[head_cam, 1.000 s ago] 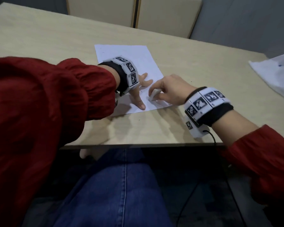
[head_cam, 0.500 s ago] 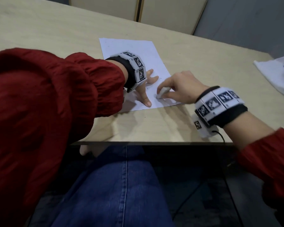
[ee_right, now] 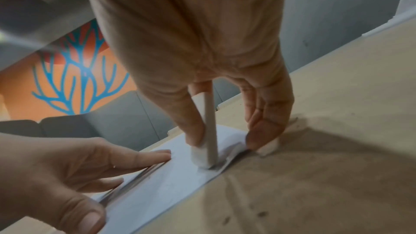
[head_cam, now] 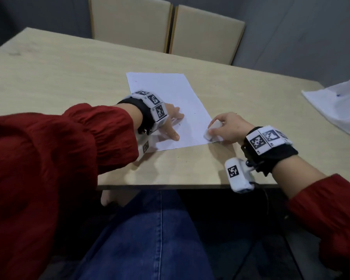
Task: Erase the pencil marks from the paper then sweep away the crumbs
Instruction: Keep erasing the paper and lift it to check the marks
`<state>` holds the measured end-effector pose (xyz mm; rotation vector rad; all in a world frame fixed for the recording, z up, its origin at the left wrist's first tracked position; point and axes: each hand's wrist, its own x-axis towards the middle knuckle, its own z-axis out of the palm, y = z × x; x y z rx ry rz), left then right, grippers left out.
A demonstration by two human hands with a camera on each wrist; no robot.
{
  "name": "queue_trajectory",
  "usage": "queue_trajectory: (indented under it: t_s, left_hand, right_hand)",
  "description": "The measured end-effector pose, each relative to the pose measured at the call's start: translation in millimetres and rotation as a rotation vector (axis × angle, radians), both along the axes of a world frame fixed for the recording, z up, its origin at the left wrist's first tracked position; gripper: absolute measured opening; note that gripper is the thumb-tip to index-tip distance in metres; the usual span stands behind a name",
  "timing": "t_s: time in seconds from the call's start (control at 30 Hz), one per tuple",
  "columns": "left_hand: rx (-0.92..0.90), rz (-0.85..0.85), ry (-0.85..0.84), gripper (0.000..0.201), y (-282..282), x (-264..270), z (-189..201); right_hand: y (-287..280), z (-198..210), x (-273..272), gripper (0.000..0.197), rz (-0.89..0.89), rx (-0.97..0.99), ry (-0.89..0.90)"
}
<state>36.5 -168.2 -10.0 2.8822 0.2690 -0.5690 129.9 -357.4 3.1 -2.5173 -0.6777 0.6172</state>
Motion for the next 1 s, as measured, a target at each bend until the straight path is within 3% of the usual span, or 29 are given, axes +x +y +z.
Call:
queue_trajectory:
  t_s: [0.1,0.23,0.3,0.37,0.43,0.53,0.6,0.7,0.77,0.87,0.9,1.0]
  left_hand:
    - [-0.010,0.034,-0.047,0.079,6.1,-8.5,9.4]
    - [-0.025,0.133,-0.204,0.068,11.7,-19.5,19.3]
    - [-0.057,0.176,-0.348,0.066,14.6,-21.4,29.0]
    - [-0.090,0.201,-0.495,0.068,17.7,-20.2,43.9]
    - [-0.117,0.199,-0.634,0.075,21.3,-15.8,63.7]
    - [-0.118,0.130,-0.835,0.094,22.3,-9.2,100.1]
    - [-0.013,0.087,-0.896,0.108,24.0,-4.2,122.0]
    - [0.255,0.112,-0.842,0.117,26.7,0.5,149.5]
    - [0.324,0.172,-0.847,0.100,30.0,1.5,161.3]
    - [0.255,0.240,-0.972,0.033,37.7,-4.4,170.6]
    - [0.189,0.267,-1.010,0.020,42.4,-4.1,170.0]
    - [-0.076,0.344,-1.165,0.012,53.8,-6.0,169.4]
  right_hand:
    - [5.1,3.0,-4.1,0.015,-0.069,0.010,0.041]
    - [6.3,20.3,-14.6,0.008,-0.024,-0.054,-0.005]
    - [9.2,29.5,-14.6,0.012,0.003,-0.073,-0.177]
    - [12.9,44.9,-12.5,0.024,0.017,-0.079,-0.458]
    - [17.1,68.6,-7.3,0.026,0.068,-0.077,-0.737]
    - [24.7,108.9,-1.3,0.023,0.137,-0.051,-0.992]
    - [30.7,127.6,1.5,0.023,0.163,-0.036,-1.081]
    - [37.4,151.6,-2.6,0.020,0.213,0.026,-1.180]
    - [39.1,164.7,-7.1,0.019,0.238,0.077,-1.214]
    - [38.7,172.3,-9.3,0.018,0.252,0.183,-1.202]
    - [37.4,173.2,-9.0,0.016,0.244,0.253,-1.192]
    - [30.9,173.2,-2.4,0.011,0.189,0.471,-1.153]
